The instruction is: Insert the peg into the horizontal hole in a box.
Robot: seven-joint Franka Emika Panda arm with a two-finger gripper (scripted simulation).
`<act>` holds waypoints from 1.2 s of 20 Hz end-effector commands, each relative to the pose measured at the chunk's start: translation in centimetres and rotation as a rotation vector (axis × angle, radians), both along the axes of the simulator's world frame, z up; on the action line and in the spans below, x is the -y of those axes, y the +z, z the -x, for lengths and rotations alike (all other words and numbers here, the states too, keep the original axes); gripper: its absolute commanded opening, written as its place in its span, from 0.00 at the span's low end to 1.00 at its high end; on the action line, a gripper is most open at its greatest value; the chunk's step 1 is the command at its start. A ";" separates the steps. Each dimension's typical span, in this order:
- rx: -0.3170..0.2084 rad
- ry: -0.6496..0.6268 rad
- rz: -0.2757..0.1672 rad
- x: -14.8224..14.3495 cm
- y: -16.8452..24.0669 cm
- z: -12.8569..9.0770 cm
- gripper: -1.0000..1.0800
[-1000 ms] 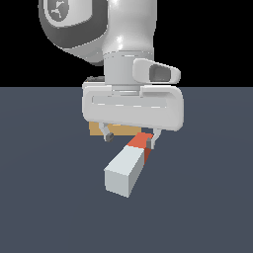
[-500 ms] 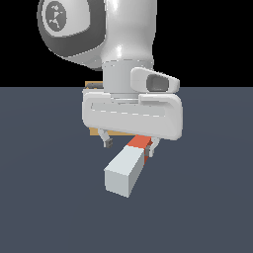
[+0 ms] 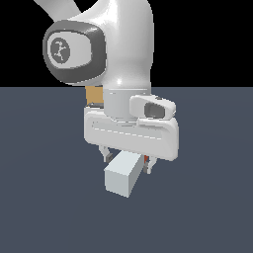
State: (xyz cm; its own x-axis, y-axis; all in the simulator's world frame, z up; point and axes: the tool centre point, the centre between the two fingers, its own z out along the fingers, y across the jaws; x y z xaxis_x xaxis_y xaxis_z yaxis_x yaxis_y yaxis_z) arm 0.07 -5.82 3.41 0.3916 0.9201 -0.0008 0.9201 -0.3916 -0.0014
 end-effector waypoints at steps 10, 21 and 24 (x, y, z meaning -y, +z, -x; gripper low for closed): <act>0.001 -0.001 0.000 0.0 -1.0 -0.1 0.00; 0.002 0.049 0.000 -0.9 -0.4 0.1 0.00; 0.002 0.111 0.001 -2.2 0.3 0.4 0.00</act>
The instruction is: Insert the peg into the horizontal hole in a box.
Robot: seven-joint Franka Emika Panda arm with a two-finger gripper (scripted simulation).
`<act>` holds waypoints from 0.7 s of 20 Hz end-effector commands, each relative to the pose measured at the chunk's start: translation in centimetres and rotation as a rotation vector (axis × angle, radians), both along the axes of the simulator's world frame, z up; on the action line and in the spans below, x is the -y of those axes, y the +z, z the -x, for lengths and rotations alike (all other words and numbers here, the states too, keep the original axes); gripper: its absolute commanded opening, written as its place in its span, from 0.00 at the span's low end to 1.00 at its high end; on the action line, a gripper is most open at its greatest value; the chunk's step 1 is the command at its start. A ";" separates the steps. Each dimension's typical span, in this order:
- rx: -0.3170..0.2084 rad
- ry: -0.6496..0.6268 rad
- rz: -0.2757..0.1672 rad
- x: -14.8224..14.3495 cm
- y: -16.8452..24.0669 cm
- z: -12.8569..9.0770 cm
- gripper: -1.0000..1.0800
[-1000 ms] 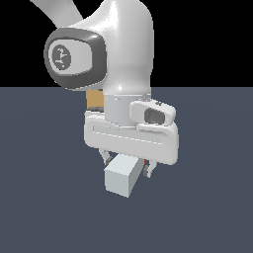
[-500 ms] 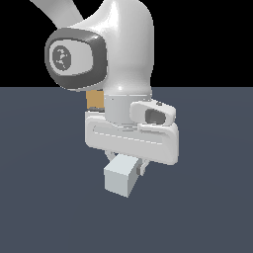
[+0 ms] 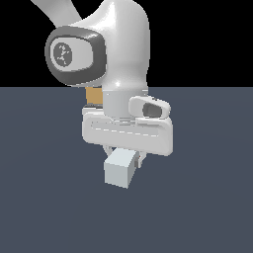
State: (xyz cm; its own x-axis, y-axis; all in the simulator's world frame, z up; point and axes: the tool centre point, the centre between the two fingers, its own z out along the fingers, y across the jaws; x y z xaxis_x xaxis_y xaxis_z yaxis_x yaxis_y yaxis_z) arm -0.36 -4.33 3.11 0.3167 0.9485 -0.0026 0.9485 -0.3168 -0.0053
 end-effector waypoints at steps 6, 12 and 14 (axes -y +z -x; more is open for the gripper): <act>0.006 0.204 0.000 -3.9 2.6 1.3 0.00; 0.006 0.306 -0.001 -5.7 3.7 2.3 0.00; 0.006 0.319 -0.001 -5.9 3.9 2.5 0.00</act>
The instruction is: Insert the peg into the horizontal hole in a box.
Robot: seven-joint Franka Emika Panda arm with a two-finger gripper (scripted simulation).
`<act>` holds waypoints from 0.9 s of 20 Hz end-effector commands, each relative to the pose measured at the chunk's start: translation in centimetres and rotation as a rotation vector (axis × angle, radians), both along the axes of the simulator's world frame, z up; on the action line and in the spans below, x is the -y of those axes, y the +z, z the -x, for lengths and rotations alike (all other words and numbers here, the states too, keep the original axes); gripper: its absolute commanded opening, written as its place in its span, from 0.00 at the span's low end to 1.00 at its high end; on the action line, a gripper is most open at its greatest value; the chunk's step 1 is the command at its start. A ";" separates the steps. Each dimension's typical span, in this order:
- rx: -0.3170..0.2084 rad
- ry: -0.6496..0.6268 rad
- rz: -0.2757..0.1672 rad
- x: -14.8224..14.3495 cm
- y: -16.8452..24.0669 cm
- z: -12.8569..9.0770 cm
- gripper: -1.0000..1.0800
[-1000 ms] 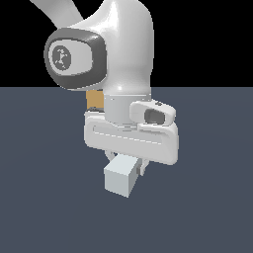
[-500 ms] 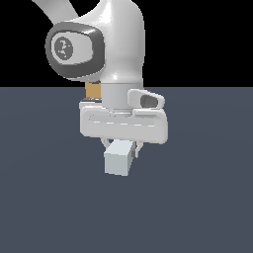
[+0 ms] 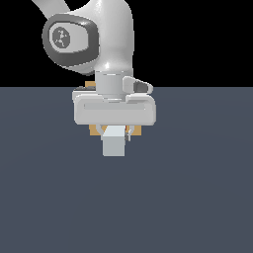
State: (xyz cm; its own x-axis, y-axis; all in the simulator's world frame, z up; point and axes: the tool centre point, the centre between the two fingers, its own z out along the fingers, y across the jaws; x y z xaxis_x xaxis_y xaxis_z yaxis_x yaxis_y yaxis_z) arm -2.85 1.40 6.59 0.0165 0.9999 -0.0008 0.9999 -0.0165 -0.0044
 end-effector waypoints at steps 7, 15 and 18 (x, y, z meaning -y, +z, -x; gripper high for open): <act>-0.001 0.014 0.000 -0.2 0.2 0.2 0.00; 0.003 0.016 0.000 -0.2 0.4 0.1 0.00; 0.003 0.016 0.000 -0.8 0.4 0.1 0.00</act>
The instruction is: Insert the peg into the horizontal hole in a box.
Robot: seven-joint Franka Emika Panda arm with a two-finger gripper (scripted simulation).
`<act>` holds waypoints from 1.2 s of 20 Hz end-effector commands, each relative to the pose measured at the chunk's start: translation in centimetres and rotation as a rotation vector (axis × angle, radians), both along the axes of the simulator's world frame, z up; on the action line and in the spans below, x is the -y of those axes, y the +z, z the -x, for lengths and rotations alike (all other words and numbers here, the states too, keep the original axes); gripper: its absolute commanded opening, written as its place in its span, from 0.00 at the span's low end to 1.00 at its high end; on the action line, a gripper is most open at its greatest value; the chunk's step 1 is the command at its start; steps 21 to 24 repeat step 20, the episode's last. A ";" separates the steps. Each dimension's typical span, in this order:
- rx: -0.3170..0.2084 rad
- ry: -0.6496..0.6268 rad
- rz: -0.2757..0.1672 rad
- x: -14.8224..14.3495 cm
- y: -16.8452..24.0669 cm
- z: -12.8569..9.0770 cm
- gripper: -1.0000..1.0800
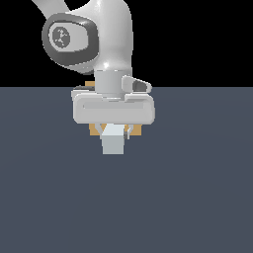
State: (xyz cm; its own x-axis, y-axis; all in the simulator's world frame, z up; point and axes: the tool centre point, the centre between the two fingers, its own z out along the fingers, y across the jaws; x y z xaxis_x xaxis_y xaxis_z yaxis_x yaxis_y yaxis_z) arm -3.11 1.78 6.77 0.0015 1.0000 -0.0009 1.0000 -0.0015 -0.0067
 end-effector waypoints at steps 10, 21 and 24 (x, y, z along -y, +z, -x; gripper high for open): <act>0.009 0.002 -0.001 -7.3 0.4 -0.1 0.00; 0.010 0.002 -0.001 -11.3 0.5 -0.3 0.00; 0.010 0.002 -0.001 -11.3 0.5 -0.3 0.00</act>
